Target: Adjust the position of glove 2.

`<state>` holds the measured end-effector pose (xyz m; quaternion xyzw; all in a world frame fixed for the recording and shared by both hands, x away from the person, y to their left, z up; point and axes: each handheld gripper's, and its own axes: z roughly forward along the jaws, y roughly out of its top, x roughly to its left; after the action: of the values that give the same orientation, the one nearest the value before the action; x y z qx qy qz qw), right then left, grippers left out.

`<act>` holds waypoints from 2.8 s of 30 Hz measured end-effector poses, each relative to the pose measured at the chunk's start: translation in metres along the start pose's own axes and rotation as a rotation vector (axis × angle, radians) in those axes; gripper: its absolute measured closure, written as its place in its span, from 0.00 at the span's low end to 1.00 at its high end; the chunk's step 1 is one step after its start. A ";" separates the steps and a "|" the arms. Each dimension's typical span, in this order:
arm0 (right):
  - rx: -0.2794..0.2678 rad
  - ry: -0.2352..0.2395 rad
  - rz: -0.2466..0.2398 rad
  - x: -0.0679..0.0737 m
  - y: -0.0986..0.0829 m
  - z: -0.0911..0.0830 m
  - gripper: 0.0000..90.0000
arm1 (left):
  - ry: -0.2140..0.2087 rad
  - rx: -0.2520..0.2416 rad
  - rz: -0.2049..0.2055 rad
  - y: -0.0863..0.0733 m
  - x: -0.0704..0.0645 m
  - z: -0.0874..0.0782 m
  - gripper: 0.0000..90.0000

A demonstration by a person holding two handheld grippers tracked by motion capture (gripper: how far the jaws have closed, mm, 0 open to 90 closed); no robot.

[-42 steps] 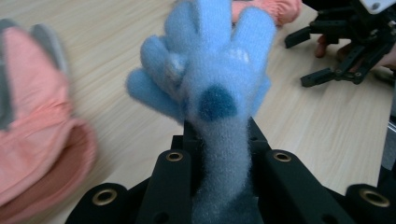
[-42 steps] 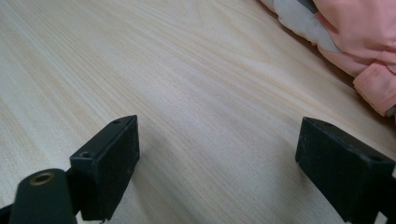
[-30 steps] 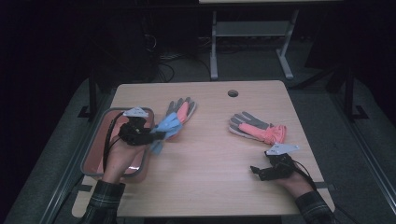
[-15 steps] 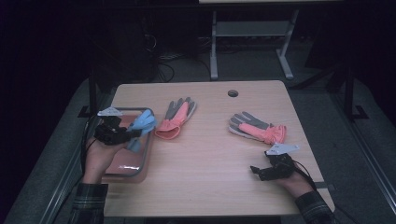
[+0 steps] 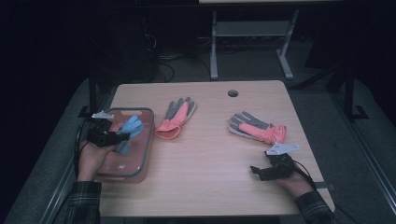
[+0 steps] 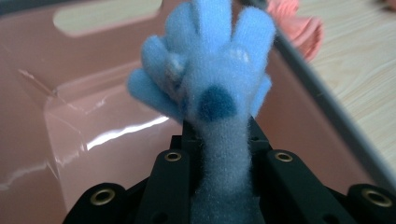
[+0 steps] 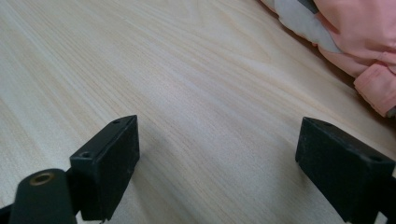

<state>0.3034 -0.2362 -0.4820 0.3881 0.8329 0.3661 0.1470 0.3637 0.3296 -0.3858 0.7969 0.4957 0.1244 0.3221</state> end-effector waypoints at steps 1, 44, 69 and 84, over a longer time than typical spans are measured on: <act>0.000 0.000 -0.001 0.000 0.000 0.000 0.15 | 0.001 0.011 -0.001 -0.001 0.001 0.003 0.85; 0.001 -0.004 0.000 0.000 0.000 0.000 0.13 | -0.043 0.007 0.066 0.020 -0.039 0.014 0.15; 0.078 0.059 0.036 -0.002 0.015 -0.011 0.70 | -0.183 0.011 0.228 0.034 -0.147 0.055 0.16; 0.046 0.046 0.011 -0.022 0.048 -0.030 1.00 | -0.176 0.033 0.308 0.000 -0.180 0.088 0.16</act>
<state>0.3278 -0.2472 -0.4278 0.3877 0.8420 0.3565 0.1169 0.3238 0.1384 -0.4311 0.8765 0.3396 0.0937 0.3281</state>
